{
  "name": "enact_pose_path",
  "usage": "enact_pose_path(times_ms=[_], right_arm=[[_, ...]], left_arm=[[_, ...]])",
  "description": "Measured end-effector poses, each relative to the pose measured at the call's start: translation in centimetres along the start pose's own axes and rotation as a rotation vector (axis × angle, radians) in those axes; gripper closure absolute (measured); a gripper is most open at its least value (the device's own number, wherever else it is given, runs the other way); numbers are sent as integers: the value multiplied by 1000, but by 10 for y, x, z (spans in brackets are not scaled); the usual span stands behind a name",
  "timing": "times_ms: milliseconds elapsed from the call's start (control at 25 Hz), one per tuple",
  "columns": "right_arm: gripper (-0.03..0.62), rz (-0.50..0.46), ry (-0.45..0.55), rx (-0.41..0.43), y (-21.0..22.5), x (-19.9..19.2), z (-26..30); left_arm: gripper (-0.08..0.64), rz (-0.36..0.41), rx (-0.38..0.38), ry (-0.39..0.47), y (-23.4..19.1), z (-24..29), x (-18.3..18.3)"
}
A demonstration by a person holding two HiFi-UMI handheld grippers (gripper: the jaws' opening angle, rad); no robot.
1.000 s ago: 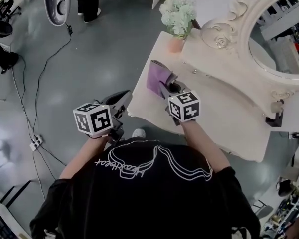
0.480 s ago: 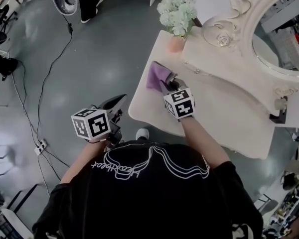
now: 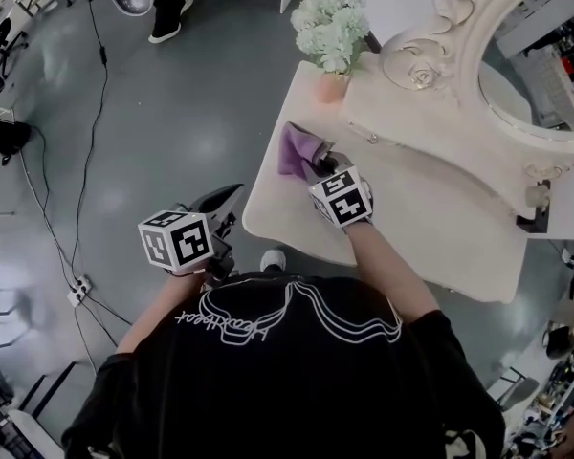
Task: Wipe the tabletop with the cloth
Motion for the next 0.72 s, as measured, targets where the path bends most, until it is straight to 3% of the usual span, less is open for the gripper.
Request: enact_pose_path(times_ms=[200,720], right_arm=[[543,-46,-5,-25,-1,-1,-5],[543,20,-14,-124,25,-24,-29]], left_arm=[[556,10,-13,-27,4,8,-3],[557,44,-51,-32,13,25,1]])
Point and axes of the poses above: the fingertips, and each gripper's own axes: z forward along the fingers, y to its right, x out of its top, the point moved 9 cm from there along -z, backward along the fingers, and after that the axes turned 7 degrees about y, right-handed, at the moved point
